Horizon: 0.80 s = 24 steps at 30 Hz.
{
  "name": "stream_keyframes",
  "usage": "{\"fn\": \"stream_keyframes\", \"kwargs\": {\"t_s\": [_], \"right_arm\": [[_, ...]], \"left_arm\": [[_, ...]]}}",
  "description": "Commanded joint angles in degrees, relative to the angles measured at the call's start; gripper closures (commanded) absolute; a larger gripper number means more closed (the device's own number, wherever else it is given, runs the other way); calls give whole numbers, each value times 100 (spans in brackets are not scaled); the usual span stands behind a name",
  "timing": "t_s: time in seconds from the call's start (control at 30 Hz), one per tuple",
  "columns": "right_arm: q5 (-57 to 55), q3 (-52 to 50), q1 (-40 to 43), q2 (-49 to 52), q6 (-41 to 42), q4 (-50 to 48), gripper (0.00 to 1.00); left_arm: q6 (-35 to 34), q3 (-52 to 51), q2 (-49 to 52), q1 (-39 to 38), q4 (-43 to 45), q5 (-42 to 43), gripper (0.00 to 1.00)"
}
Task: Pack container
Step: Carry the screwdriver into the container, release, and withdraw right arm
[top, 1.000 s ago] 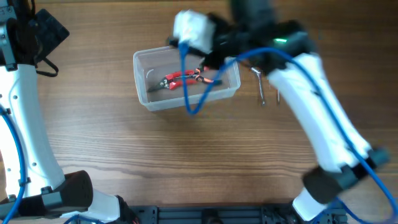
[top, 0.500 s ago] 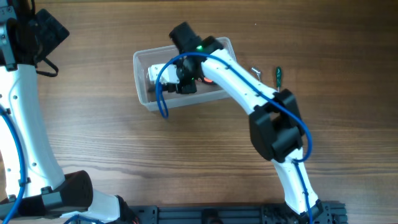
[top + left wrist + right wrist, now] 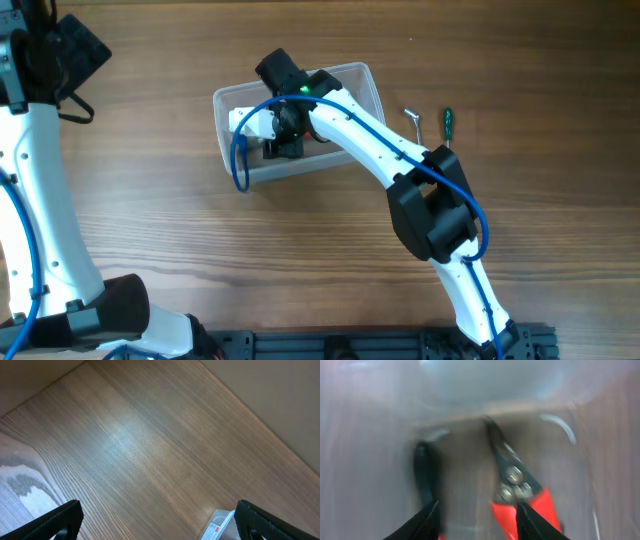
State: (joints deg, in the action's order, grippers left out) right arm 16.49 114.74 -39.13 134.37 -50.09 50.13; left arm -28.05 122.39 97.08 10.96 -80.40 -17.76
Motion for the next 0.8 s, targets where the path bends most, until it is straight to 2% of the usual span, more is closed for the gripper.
{"fn": "stream_keyframes", "kwargs": {"t_s": [0.0,0.07,0.13,0.23,0.4,0.57,0.77], "right_arm": [[-1152,223,101,-704,1141,-138,50],[-1578,299,175,-1110,1488,-214,48],[-2120,378,284,-1550,1930,-280,37],[-2734,448,555,-2245,2527,-323,28],[-2809,448,1510,-3018,4024,90,18],[-2413,356,2813,-2953,5366,1163,14],[-1169,-42,3851,-2269,5674,1722,25]], "left_arm": [[107,63,33,20,-4,-46,0],[107,63,33,20,-7,-46,0],[107,61,33,20,-4,-46,0],[107,63,33,20,-4,-46,0],[107,63,33,20,-7,-46,0],[105,63,33,20,-4,-46,0],[107,63,33,20,-4,-46,0]]}}
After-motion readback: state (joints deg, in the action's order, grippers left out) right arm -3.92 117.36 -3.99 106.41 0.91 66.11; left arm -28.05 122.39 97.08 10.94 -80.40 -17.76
